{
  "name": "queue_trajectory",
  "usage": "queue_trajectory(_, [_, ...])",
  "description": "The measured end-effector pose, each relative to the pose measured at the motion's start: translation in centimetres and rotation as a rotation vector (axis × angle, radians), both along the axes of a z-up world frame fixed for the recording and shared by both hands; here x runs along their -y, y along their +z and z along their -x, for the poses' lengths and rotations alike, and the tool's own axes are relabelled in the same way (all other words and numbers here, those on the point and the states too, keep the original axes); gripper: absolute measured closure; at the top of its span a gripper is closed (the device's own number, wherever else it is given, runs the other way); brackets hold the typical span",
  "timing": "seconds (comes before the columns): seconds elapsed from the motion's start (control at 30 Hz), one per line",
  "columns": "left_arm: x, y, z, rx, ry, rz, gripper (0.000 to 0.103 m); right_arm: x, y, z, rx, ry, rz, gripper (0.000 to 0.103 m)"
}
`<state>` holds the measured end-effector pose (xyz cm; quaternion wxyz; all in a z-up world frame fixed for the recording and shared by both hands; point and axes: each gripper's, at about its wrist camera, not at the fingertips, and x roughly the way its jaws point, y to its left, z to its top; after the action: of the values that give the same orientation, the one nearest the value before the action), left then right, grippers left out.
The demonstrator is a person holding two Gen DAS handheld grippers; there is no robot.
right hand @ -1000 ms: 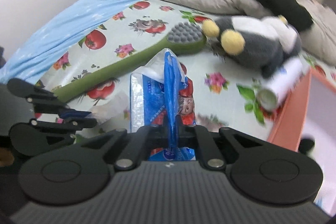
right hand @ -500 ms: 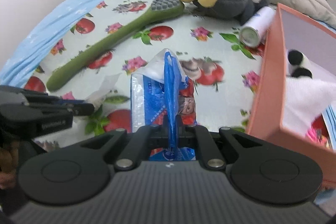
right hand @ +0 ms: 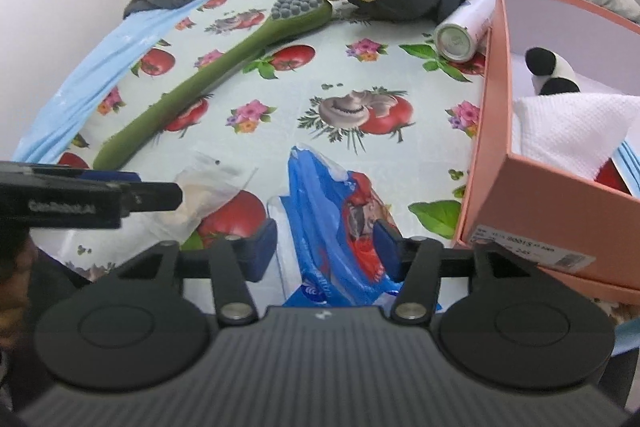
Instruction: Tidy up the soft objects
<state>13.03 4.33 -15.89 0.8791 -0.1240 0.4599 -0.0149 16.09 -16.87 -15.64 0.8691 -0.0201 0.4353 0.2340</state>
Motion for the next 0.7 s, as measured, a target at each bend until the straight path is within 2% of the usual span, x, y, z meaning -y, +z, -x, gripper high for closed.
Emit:
queue_trajectory(0.17, [-1.6, -0.4, -0.3, -0.013, 0.031, 0.004, 0.037, -0.8, -0.7, -0.3, 0.036, 0.047, 0.031, 0.044])
queue_trajectory(0.37, [-1.8, -1.3, -0.9, -0.031, -0.003, -0.008, 0.036, -1.6, -1.5, -1.0, 0.047, 0.091, 0.031, 0.047])
queue_trajectory(0.47, [-1.4, -1.8, -1.2, -0.034, -0.025, -0.022, 0.034, -1.9, -2.1, -1.3, 0.014, 0.086, 0.062, 0.069])
queue_trajectory(0.5, [-1.2, -2.0, -1.3, -0.035, -0.034, -0.037, 0.034, -1.9, -2.2, -1.3, 0.004, 0.085, 0.068, 0.081])
queue_trajectory(0.6, [-0.3, -2.7, -1.7, -0.044, -0.068, -0.098, 0.034, -1.5, -2.1, -1.2, -0.002, 0.067, 0.069, 0.089])
queue_trajectory(0.7, [0.6, -3.3, -1.9, -0.049, -0.098, -0.141, 0.034, -1.0, -1.5, -1.1, 0.005, 0.037, 0.066, 0.092])
